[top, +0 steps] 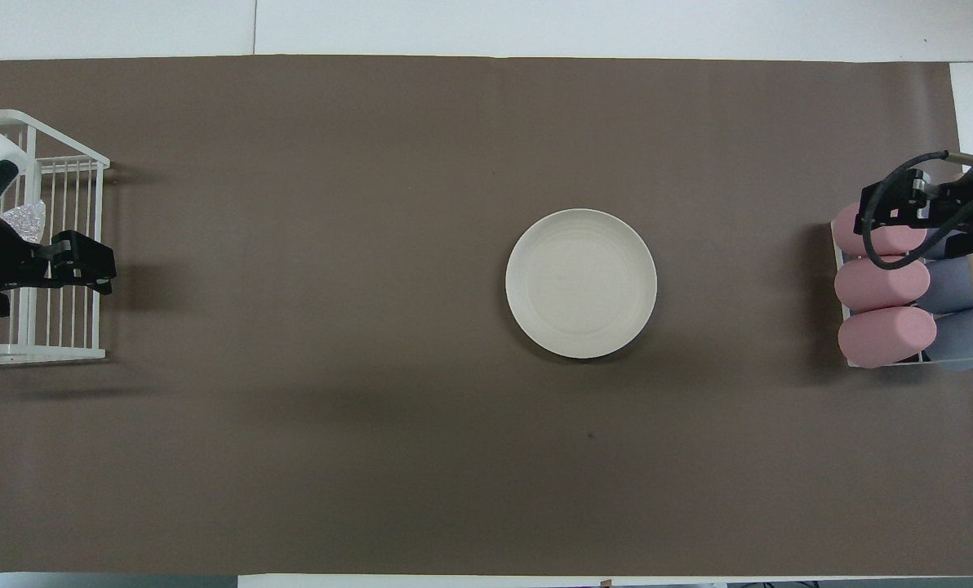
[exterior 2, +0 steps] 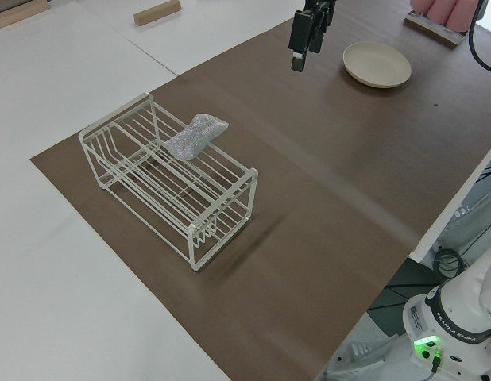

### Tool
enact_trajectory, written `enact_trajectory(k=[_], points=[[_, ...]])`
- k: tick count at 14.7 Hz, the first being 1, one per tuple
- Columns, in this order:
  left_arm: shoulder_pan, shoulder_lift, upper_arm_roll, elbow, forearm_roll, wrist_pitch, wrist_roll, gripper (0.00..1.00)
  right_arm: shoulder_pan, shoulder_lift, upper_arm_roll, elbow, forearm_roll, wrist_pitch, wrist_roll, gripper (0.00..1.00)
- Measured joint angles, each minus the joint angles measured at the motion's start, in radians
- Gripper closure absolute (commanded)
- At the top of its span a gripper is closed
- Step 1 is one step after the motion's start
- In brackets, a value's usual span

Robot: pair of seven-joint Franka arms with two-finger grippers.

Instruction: Wipe plate with sponge

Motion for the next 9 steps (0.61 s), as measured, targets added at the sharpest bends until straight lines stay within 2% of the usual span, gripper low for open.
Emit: enact_trajectory(k=[2, 6, 9], points=[[-0.024, 0.038, -0.002, -0.036, 0.128, 0.028, -0.005, 0.0, 0.0, -0.001, 0.0, -0.006, 0.0, -0.001, 0.127, 0.0], [-0.064, 0.196, -0.004, -0.049, 0.401, 0.063, -0.028, 0.0, 0.003, -0.009, 0.005, -0.019, 0.001, -0.018, 0.395, 0.0], [-0.063, 0.281, -0.001, -0.048, 0.573, 0.075, -0.029, 0.0, 0.022, -0.021, 0.021, -0.021, 0.001, -0.034, 0.471, 0.0]])
